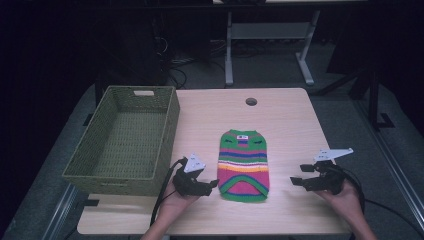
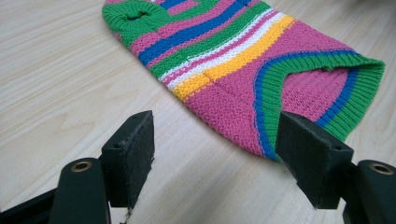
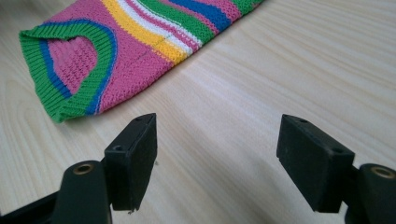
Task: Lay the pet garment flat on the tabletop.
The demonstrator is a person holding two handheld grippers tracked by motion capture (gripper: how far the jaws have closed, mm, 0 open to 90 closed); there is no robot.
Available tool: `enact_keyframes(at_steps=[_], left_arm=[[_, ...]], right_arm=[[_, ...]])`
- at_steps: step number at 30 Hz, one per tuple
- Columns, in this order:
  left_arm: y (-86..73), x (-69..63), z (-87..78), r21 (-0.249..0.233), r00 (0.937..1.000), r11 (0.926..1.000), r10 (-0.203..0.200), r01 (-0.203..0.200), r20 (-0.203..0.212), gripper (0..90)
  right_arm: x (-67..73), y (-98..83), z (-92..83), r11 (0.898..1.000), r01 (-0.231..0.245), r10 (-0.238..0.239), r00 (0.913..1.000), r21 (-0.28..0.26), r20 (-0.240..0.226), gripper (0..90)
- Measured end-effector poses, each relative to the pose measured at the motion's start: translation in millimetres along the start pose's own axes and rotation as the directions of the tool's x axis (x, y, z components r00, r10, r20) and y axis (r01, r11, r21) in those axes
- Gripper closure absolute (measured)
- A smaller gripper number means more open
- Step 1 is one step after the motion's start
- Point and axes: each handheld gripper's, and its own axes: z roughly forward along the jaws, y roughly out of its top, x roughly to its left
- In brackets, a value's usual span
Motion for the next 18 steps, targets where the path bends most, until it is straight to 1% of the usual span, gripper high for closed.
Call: enact_keyframes(at_steps=[3,5,6,8,10,14,17,18], left_arm=[[-2.6,-0.9,-3.0,-0.002,1.0000,1.0000,0.001,-0.001,-0.004,27.6],[-4.4,-1.4,-5.1,-0.003,1.0000,1.0000,0.001,-0.001,-0.004,27.4],[-6.7,-2.5,-7.4,-0.008,1.0000,1.0000,-0.003,0.003,-0.002,27.3],[-7.5,-3.8,-7.8,-0.014,0.9999,0.9998,-0.011,0.011,-0.002,27.2],[-10.1,-4.7,-10.5,-0.011,1.0000,0.9999,0.006,-0.006,-0.005,27.0],[-14.6,-7.9,-14.8,-0.022,1.0000,0.9997,0.009,-0.009,-0.002,27.1],[-17.5,-9.4,-17.5,-0.022,0.9999,0.9997,0.014,-0.015,-0.003,27.1],[-19.5,-10.3,-19.5,-0.020,0.9998,0.9996,0.021,-0.021,-0.007,27.1]], right_arm=[[0.1,-6.4,-2.9,1.000,0.012,-0.012,0.9999,-0.012,0.008,28.4],[1.3,-10.1,-4.6,1.000,0.000,0.000,0.9999,-0.007,0.013,28.2],[1.3,-12.1,-5.4,1.000,0.007,-0.006,0.9998,-0.012,0.017,28.2],[1.6,-14.3,-6.2,1.000,0.004,-0.003,0.9998,-0.019,0.018,28.1],[2.4,-17.7,-7.7,1.000,0.001,0.000,0.9998,-0.024,0.022,28.1],[5.8,-23.7,-9.3,1.000,-0.005,0.005,0.9997,-0.026,0.025,28.4],[9.7,-27.4,-10.0,1.000,0.013,-0.012,0.9992,-0.026,0.038,28.3],[12.5,-29.4,-11.1,0.999,0.019,-0.017,0.9990,-0.041,0.042,27.9]])
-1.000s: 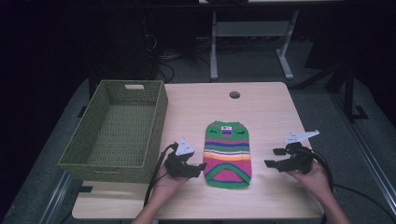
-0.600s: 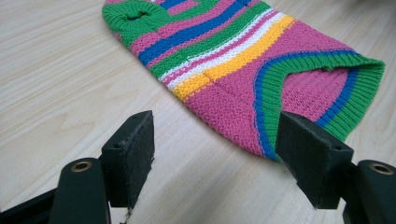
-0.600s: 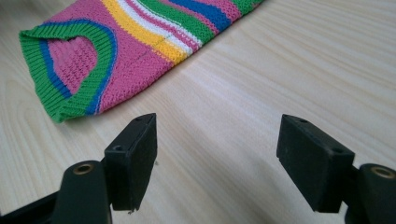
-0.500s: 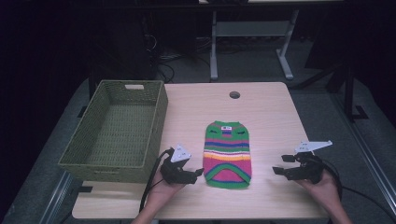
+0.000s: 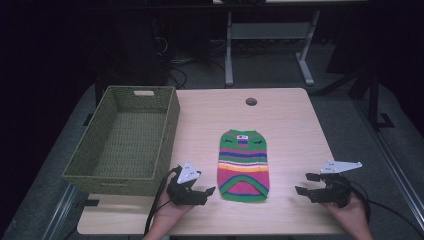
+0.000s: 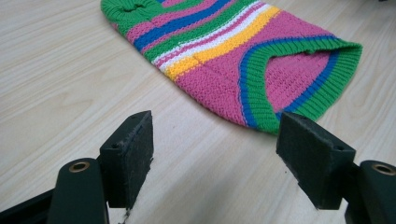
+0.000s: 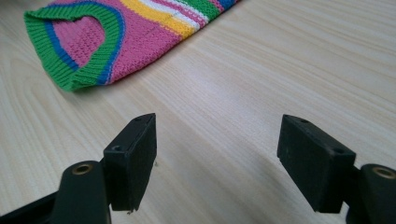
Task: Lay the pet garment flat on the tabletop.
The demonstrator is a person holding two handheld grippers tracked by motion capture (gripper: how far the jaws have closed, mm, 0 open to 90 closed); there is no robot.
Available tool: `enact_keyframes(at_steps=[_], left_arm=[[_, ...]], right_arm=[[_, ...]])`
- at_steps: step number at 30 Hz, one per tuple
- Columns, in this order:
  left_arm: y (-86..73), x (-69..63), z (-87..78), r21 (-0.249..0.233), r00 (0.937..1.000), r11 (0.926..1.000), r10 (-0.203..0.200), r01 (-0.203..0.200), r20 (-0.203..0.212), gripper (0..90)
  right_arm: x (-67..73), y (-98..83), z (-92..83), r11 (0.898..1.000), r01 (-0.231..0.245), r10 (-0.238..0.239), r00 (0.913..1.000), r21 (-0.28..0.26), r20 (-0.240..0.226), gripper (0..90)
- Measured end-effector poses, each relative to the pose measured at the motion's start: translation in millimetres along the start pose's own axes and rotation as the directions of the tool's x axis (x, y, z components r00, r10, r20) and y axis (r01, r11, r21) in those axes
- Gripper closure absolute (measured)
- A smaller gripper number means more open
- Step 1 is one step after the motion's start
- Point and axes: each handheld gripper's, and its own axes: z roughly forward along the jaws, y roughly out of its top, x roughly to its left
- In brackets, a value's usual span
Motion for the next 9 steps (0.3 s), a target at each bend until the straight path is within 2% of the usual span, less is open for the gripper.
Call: enact_keyframes(at_steps=[4,6,9], left_arm=[[-3.6,-1.5,-3.2,-0.004,0.9999,0.9999,-0.010,0.010,0.006,27.0],[-5.6,-2.9,-4.9,-0.010,0.9998,0.9998,-0.014,0.014,0.014,26.6],[-7.6,-7.6,-6.8,-0.011,1.0000,0.9999,0.006,-0.006,0.003,26.6]], right_arm=[[5.8,-3.7,-3.5,1.000,-0.008,0.008,1.0000,-0.014,0.001,26.9],[10.5,-8.8,-6.4,1.000,0.005,-0.004,0.9999,-0.020,0.016,26.5],[13.7,-12.9,-9.2,1.000,0.010,-0.009,0.9998,-0.028,0.020,26.5]])
